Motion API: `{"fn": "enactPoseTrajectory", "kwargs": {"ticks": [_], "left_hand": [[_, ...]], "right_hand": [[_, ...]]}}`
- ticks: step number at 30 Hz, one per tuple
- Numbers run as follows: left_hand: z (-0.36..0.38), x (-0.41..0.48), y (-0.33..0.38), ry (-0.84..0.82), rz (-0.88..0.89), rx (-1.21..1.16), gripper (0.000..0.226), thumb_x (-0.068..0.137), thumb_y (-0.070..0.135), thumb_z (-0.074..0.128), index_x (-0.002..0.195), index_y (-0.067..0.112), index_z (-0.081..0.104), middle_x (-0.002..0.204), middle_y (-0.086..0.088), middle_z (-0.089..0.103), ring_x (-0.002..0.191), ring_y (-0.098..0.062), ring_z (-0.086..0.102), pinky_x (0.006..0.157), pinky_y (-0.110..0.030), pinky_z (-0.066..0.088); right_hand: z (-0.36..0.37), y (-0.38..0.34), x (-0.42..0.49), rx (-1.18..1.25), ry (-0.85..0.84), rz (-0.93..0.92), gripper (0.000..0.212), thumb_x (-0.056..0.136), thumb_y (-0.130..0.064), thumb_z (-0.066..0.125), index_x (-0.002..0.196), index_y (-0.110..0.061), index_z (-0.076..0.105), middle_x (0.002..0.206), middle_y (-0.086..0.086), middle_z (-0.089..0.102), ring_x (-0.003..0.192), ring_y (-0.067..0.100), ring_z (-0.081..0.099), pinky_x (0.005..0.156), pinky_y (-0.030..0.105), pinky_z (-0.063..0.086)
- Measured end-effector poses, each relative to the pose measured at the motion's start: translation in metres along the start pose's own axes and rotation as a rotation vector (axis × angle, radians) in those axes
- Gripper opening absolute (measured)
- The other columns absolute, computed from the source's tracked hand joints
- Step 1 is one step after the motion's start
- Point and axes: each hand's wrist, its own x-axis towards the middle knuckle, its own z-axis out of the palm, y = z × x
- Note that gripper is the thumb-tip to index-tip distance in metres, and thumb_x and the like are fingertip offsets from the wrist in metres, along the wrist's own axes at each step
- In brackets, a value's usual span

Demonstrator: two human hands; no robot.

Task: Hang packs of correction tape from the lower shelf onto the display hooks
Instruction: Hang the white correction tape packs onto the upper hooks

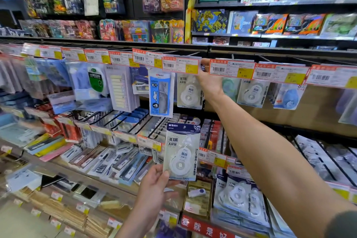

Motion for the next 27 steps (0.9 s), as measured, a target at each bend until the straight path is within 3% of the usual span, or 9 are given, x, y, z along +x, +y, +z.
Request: {"fn": "enactPoseTrajectory", "kwargs": {"ticks": [3,7,10,14,16,19,21,24,27], "left_hand": [[0.000,0.003,-0.002,-0.004,0.014,-0.005,0.013,0.102,0.009,0.049,0.111,0.011,0.059,0.095,-0.003,0.077,0.082,-0.019,0.076,0.061,-0.030,0.057],[-0.001,0.009,-0.003,-0.004,0.029,0.008,0.015,0.104,0.008,0.048,0.115,0.010,0.057,0.094,-0.001,0.077,0.081,-0.019,0.075,0.063,-0.033,0.058],[-0.001,0.012,0.001,-0.003,0.043,0.027,0.015,0.104,0.009,0.047,0.115,0.011,0.057,0.094,-0.001,0.077,0.083,-0.021,0.075,0.065,-0.034,0.059],[0.000,0.017,0.005,-0.001,0.036,0.037,0.015,0.104,0.008,0.048,0.113,0.011,0.059,0.095,-0.001,0.077,0.085,-0.022,0.075,0.070,-0.032,0.058],[0.003,0.019,0.006,0.002,0.040,0.030,0.016,0.103,0.008,0.049,0.113,0.013,0.060,0.100,-0.002,0.076,0.090,-0.023,0.074,0.074,-0.034,0.060],[0.008,0.024,0.010,-0.003,0.069,0.017,0.016,0.103,0.007,0.048,0.113,0.014,0.059,0.106,-0.005,0.075,0.091,-0.024,0.074,0.074,-0.038,0.061],[0.011,0.028,0.010,-0.006,0.088,0.017,0.017,0.104,0.008,0.048,0.113,0.016,0.059,0.106,-0.002,0.075,0.091,-0.024,0.075,0.072,-0.037,0.061],[0.016,0.031,0.010,-0.010,0.115,0.000,0.017,0.104,0.008,0.047,0.113,0.017,0.059,0.102,0.000,0.076,0.091,-0.026,0.074,0.071,-0.035,0.060],[0.020,0.035,0.012,-0.011,0.148,-0.014,0.016,0.104,0.010,0.047,0.112,0.016,0.059,0.105,-0.004,0.074,0.089,-0.023,0.074,0.071,-0.035,0.061]], "right_hand": [[0.000,0.009,0.014,-0.078,-0.043,0.048,0.012,0.095,-0.027,0.067,0.094,-0.015,0.065,0.082,-0.007,0.062,0.086,0.015,0.059,0.080,0.020,0.050],[0.003,0.020,0.029,-0.136,0.020,0.038,0.037,0.091,-0.047,0.071,0.112,-0.017,0.070,0.122,0.007,0.072,0.117,0.026,0.064,0.107,0.043,0.049],[0.007,0.024,0.038,-0.149,0.037,0.054,0.058,0.088,-0.055,0.072,0.129,-0.015,0.067,0.134,0.007,0.067,0.129,0.026,0.059,0.114,0.044,0.043],[0.003,0.023,0.041,-0.155,0.044,0.077,0.032,0.092,-0.047,0.071,0.105,-0.019,0.061,0.119,0.000,0.063,0.114,0.019,0.057,0.114,0.037,0.043],[0.004,0.026,0.042,-0.136,0.028,0.039,0.023,0.091,-0.045,0.072,0.096,-0.024,0.062,0.118,0.006,0.066,0.114,0.023,0.061,0.111,0.042,0.046],[0.003,0.027,0.040,-0.200,0.072,-0.044,0.029,0.088,-0.046,0.074,0.100,-0.021,0.066,0.118,0.012,0.069,0.116,0.032,0.064,0.105,0.049,0.049],[0.000,0.026,0.035,-0.170,0.126,-0.072,0.037,0.086,-0.046,0.076,0.106,-0.015,0.068,0.106,0.008,0.071,0.107,0.028,0.067,0.100,0.049,0.053],[-0.009,0.031,0.028,-0.158,0.098,-0.118,0.026,0.087,-0.036,0.076,0.090,-0.011,0.071,0.072,-0.001,0.061,0.076,0.019,0.059,0.074,0.039,0.053],[-0.017,0.028,0.013,-0.241,0.090,-0.172,0.028,0.088,-0.036,0.074,0.072,-0.022,0.055,0.070,-0.004,0.056,0.066,0.012,0.048,0.066,0.030,0.041]]}}
